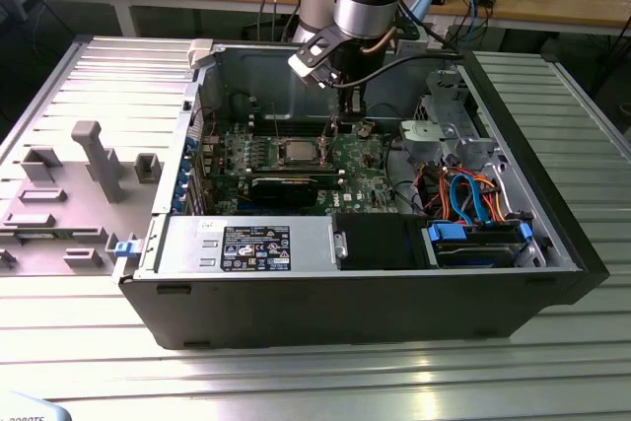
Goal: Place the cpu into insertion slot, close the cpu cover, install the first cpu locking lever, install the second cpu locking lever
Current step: 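Close the cpu cover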
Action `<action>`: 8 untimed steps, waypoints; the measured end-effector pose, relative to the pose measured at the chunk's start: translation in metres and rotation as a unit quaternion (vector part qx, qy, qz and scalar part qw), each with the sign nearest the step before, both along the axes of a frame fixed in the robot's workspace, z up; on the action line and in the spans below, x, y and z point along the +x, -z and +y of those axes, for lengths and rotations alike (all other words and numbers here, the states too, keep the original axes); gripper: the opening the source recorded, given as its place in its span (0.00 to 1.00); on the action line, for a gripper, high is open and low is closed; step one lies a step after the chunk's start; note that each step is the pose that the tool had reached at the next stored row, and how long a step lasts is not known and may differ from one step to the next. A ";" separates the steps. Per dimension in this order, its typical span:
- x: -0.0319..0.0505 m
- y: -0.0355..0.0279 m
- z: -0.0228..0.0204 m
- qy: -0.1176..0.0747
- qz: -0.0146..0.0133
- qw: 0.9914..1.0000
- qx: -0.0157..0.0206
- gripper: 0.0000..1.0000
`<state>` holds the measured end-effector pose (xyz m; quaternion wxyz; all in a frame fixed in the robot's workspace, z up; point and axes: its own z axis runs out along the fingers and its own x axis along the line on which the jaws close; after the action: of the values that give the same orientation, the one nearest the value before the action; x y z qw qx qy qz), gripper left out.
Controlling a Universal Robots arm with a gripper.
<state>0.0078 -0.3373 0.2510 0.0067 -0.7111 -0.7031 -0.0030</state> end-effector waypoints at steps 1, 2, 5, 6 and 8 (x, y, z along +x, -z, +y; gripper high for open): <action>-0.0004 0.0000 0.0000 0.000 0.000 1.000 0.000 0.11; -0.0008 0.0000 0.0000 0.000 0.000 1.000 0.000 0.11; -0.0016 0.0000 0.0000 0.000 0.000 1.000 0.000 0.11; -0.0019 0.0000 0.0000 0.000 0.000 1.000 0.000 0.11; -0.0024 0.0000 0.0000 0.000 0.000 1.000 0.000 0.11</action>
<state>0.0054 -0.3373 0.2510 0.0067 -0.7111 -0.7031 -0.0030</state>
